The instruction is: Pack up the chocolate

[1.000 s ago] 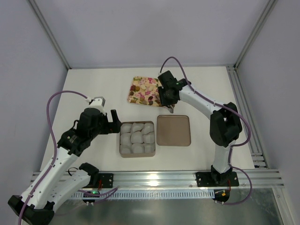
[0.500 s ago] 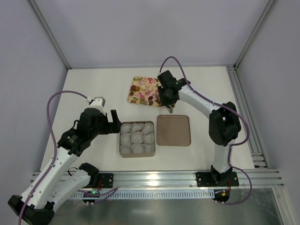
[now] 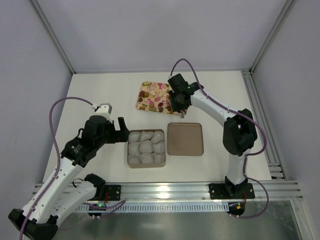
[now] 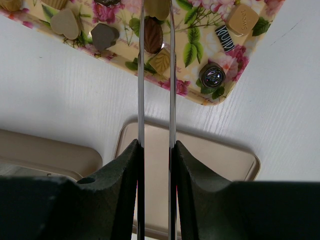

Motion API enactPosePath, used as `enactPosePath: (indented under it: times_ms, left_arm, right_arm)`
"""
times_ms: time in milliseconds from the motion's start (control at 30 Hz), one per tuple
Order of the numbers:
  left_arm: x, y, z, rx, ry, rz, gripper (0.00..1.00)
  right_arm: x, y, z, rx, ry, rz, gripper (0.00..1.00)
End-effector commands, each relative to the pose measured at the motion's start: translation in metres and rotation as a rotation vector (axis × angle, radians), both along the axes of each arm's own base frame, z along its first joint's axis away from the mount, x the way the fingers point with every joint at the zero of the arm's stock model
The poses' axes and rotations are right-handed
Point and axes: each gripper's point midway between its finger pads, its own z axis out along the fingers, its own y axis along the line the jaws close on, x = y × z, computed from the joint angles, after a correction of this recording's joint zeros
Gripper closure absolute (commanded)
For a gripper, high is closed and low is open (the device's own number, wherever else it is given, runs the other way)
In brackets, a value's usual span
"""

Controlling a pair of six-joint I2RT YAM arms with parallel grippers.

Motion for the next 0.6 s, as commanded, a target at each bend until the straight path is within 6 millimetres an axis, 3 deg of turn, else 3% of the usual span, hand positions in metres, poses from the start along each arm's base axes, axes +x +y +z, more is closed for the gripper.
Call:
enactPosePath:
  times_ms: [0,567]
  left_arm:
    - [0.002,0.003,0.004,-0.007,-0.022,0.020,0.00]
    - [0.001,0.003,0.006,-0.010,-0.028,0.020,0.00]
  right_arm:
    - [0.009,0.003,0.050,0.052,-0.110,-0.007,0.68]
    - [0.001,0.005,0.073,0.092,-0.128,0.008,0.68]
